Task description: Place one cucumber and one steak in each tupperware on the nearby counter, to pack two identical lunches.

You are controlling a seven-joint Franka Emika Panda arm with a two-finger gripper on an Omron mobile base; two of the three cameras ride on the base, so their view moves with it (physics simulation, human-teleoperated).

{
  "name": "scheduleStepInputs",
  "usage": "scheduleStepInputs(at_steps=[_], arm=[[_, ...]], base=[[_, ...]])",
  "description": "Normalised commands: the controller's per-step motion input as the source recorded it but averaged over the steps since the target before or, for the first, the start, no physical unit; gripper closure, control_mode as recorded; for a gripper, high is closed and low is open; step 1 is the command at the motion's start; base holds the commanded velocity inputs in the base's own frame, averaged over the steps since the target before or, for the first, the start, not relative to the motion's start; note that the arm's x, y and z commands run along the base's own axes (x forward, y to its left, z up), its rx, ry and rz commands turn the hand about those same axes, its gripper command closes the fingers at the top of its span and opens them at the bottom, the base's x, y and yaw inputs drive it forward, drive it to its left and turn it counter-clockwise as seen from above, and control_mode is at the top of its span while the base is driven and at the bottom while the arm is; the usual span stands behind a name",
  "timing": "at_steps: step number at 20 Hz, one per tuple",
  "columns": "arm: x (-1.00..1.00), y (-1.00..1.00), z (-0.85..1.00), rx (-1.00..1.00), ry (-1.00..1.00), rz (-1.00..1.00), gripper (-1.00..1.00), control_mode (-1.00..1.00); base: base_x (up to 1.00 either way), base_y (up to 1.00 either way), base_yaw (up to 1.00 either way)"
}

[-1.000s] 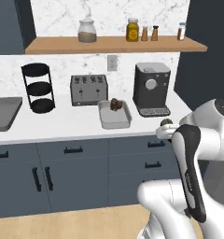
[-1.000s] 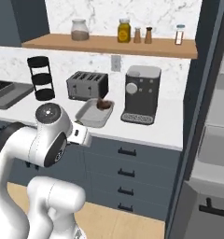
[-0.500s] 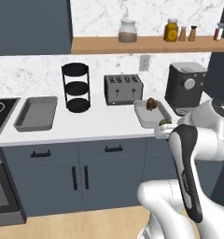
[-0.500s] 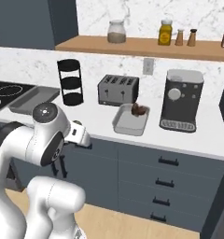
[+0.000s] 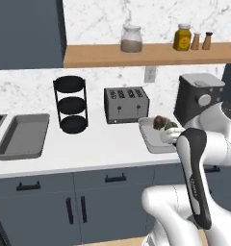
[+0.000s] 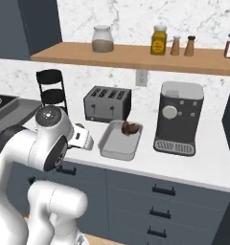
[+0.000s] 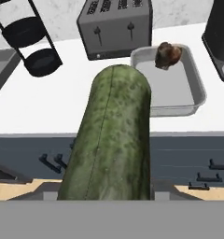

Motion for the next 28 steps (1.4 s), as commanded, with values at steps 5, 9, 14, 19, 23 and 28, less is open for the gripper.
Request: scheduleStepInputs(at_steps=[5, 9, 14, 19, 23, 28], arm=[[0.0, 0.0, 0.0, 0.0, 0.0, 0.0, 1.0, 1.0], [0.02, -0.04, -0.1, 0.0, 0.0, 0.0, 1.0, -1.0], [-0.03, -0.22, -0.43, -0.01, 0.0, 0.11, 1.0, -1.0], [-0.05, -0.54, -0.28, -0.05, 0.0, 0.27, 1.0, -1.0], [0.0, -0.56, -0.5, -0.15, 0.0, 0.26, 1.0, -1.0], [0.05, -0.3, -0.48, -0.12, 0.06, 0.15, 1.0, -1.0]], base=[[0.98, -0.05, -0.02], [0.45, 0.0, 0.0], [0.0, 0.0, 0.0], [0.0, 0.0, 0.0], [0.0, 0.0, 0.0], [0.0, 0.0, 0.0]])
